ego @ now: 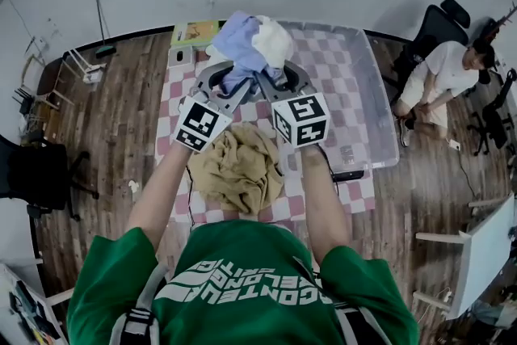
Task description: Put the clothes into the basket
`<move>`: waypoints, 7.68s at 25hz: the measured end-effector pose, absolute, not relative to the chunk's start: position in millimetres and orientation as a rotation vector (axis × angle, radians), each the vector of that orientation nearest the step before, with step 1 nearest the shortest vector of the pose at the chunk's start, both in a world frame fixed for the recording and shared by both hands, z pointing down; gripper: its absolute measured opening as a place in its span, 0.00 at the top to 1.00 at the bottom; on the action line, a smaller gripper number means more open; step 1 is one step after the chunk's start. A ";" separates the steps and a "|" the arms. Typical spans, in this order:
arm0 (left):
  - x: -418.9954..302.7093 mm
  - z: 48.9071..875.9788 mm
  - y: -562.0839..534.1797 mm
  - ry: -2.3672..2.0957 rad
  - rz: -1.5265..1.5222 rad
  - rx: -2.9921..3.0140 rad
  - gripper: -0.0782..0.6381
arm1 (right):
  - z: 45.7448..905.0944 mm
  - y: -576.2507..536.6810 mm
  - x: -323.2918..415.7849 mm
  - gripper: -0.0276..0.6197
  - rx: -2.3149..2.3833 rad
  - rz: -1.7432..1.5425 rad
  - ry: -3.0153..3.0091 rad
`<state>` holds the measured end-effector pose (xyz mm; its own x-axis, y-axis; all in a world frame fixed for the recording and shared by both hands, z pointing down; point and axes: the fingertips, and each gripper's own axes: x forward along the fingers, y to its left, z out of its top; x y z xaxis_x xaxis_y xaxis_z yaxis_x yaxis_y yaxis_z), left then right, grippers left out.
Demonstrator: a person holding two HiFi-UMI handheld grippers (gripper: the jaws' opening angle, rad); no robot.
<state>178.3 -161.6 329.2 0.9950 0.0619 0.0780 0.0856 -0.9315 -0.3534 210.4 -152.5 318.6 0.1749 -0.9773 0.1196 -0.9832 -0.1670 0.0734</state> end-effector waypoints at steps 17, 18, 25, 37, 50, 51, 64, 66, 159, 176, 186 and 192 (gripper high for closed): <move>313.6 341.3 24.1 -0.584 -0.037 -2.717 0.71 | 332.2 43.8 341.1 0.75 2.626 0.127 -1.513; 317.5 346.0 30.3 -0.595 -0.049 -2.721 0.71 | 336.9 50.1 344.9 0.75 2.630 0.141 -1.505; 337.0 385.0 50.0 -0.613 -0.166 -2.774 0.71 | 376.2 69.8 365.0 0.75 2.620 0.263 -1.509; 368.5 461.4 45.6 -0.555 -0.409 -2.876 0.71 | 454.8 64.1 398.1 0.75 2.517 0.498 -1.575; 413.0 544.5 33.9 -0.491 -0.699 -2.906 0.71 | 540.7 49.0 444.5 0.75 2.404 0.772 -1.607; 416.9 550.9 32.1 -0.479 -0.721 -2.910 0.71 | 546.9 47.3 448.4 0.75 2.393 0.790 -1.607; 442.3 654.0 19.8 -0.419 -1.112 -2.952 0.71 | 653.5 31.8 475.0 0.75 2.166 1.147 -1.554; 440.5 671.5 19.3 -0.401 -1.195 -2.959 0.71 | 672.0 30.2 473.4 0.75 2.094 1.205 -1.542; 237.6 414.9 -134.1 0.137 -0.197 -3.208 0.89 | 416.7 -66.6 279.6 0.95 2.359 0.339 -1.926; 69.8 438.9 -252.0 0.421 -0.244 -3.194 0.89 | 445.8 -173.5 139.8 0.95 2.187 0.399 -2.030; 9.9 506.9 -274.2 0.392 -0.447 -3.201 0.89 | 501.9 -163.3 100.6 0.94 2.200 0.515 -1.925; -10.4 559.3 -267.1 0.307 -0.598 -3.190 0.89 | 546.8 -138.4 86.9 0.94 2.223 0.626 -1.825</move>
<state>-10.4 -267.1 559.3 0.9153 -0.1620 0.3688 -0.2054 -0.9753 0.0814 86.9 -138.4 546.8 0.1493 -0.8854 0.4403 -0.9692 -0.2192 -0.1121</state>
